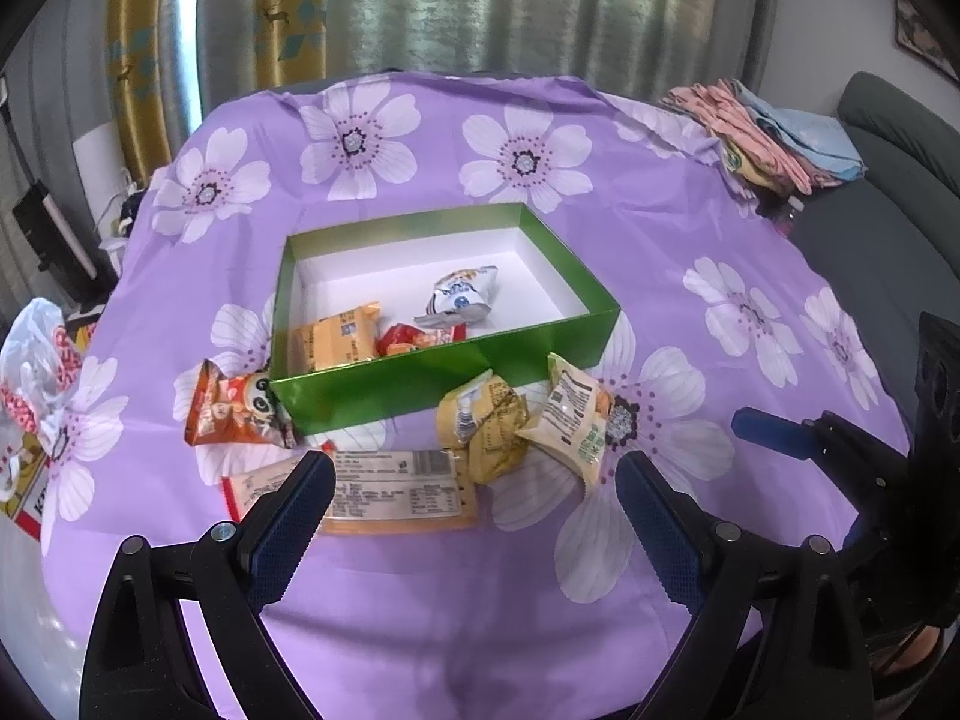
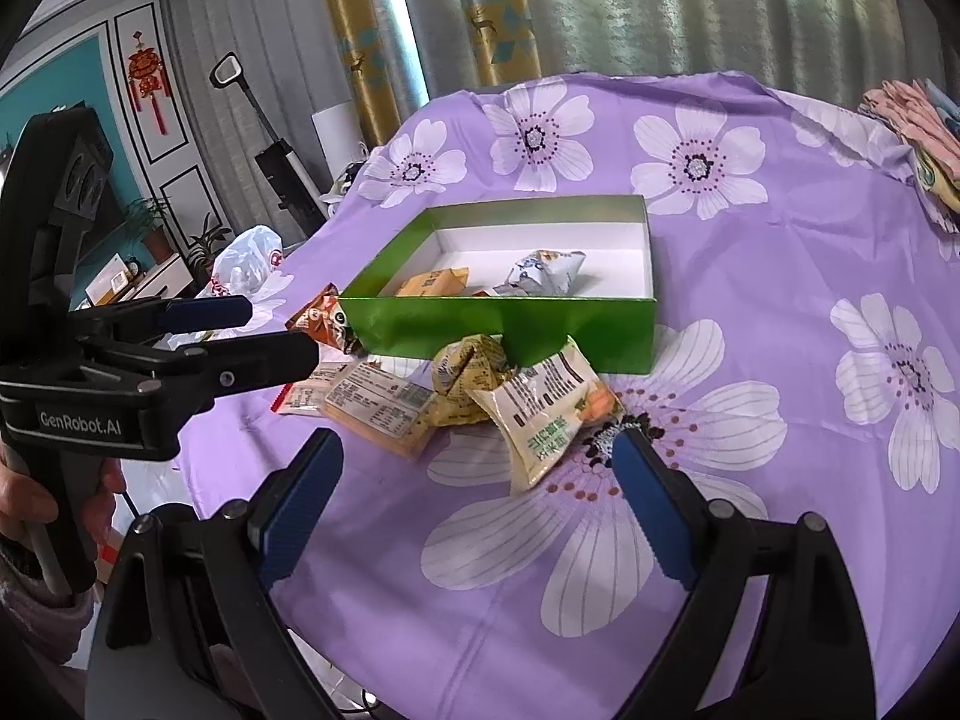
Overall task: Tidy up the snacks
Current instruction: 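Withdraw the left gripper from the box toward the remaining snacks, then grasp the white-and-green packet with the left gripper and lift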
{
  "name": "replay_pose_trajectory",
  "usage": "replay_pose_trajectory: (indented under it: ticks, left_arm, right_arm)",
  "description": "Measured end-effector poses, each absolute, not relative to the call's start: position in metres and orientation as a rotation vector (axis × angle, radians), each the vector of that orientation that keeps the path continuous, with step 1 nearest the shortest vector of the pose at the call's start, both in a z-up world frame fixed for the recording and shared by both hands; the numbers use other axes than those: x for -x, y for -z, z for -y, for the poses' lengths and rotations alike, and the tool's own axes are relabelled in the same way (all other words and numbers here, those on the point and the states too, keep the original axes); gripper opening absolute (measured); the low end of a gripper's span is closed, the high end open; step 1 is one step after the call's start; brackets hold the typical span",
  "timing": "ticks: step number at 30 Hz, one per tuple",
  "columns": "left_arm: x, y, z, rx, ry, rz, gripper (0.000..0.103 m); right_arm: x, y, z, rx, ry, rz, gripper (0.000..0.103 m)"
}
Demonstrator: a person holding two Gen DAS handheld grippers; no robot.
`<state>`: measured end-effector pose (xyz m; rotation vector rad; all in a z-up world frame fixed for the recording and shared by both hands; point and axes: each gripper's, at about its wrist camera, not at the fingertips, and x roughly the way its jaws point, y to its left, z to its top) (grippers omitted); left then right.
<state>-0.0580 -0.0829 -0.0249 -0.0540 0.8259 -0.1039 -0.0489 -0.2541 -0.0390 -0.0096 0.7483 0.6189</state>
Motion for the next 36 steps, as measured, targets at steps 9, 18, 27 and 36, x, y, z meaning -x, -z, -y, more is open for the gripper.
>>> replay_pose_trajectory:
  ticks: [9,18,27,36]
  left_arm:
    - [0.051,0.037,0.094,0.051,0.128,-0.857,0.095]
    - [0.043,0.047,0.100,0.098,0.219,-0.875,0.095]
    - [0.035,0.058,0.106,0.145,0.335,-0.873,0.095]
    - [0.017,0.067,0.120,0.161,0.471,-0.869,0.094]
  right_arm:
    - [0.042,0.050,0.262,-0.011,-0.602,-0.777,0.092]
    - [0.032,0.065,0.272,-0.032,-0.587,-0.813,0.092]
    - [0.021,0.083,0.277,-0.058,-0.582,-0.852,0.092]
    - [0.012,0.103,0.273,-0.085,-0.618,-0.886,0.092]
